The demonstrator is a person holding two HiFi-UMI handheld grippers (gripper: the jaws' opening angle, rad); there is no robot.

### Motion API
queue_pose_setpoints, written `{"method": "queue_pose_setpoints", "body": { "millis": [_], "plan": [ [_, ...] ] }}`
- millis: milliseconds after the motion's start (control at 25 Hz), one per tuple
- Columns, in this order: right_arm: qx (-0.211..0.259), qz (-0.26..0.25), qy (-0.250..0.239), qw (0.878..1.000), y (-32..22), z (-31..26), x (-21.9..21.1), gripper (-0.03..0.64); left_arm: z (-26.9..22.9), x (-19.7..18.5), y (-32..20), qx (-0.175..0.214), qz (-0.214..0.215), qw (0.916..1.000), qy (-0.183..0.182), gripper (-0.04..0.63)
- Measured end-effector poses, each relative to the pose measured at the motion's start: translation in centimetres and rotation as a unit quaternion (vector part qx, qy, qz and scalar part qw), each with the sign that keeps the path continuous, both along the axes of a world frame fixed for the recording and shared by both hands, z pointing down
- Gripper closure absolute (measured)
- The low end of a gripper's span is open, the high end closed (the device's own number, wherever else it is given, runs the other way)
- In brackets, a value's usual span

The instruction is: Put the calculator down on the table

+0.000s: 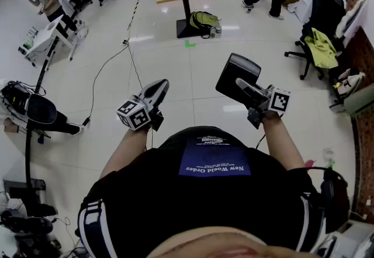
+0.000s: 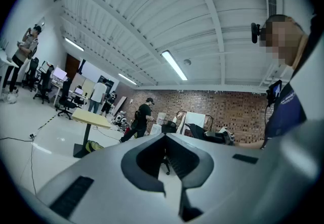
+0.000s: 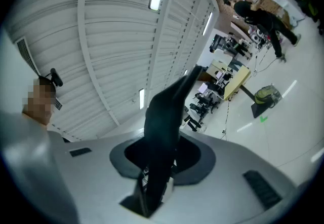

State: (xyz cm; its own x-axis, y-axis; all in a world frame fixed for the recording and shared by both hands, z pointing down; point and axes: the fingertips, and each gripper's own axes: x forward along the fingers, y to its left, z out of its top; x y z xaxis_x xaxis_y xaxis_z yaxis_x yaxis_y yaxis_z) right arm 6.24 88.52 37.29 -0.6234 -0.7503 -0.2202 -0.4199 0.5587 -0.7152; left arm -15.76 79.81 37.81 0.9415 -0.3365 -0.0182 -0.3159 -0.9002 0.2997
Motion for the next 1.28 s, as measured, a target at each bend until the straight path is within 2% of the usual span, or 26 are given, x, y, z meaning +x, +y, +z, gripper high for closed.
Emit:
{"method": "queue_pose_setpoints", "body": {
  "millis": [240, 440, 560, 840, 1040, 1280],
  "plan": [
    [-0.013, -0.015, 0.017, 1.0, 0.5, 2.2, 1.6, 0.537, 0.9, 4.0, 0.9, -0.01, 0.014, 0.9998, -0.002, 0.588],
    [-0.019, -0.026, 0.012, 0.999, -0.5, 3.4, 1.7, 0.537, 2.4, 4.7, -0.2, -0.025, 0.013, 0.9995, -0.009, 0.588],
    [-0.025, -0.018, 0.03, 0.999, -1.9, 4.6, 2.1, 0.537, 3.1, 4.6, -2.0, -0.029, 0.014, 0.9995, -0.001, 0.588],
    [-0.008, -0.012, 0.04, 0.999, -10.0, 2.1, -0.8, 0.536, 4.3, 4.0, -11.1, -0.035, 0.047, 0.998, 0.024, 0.588],
    [-0.002, -0.001, 0.042, 0.999, -17.7, -0.1, -5.1, 0.537, 2.5, -0.3, -19.1, -0.01, 0.066, 0.9976, 0.017, 0.588],
    [-0.005, 0.004, 0.037, 0.999, -25.6, -0.1, -8.3, 0.537, 3.3, -3.8, -26.5, -0.015, 0.074, 0.997, 0.016, 0.588]
  ]
}}
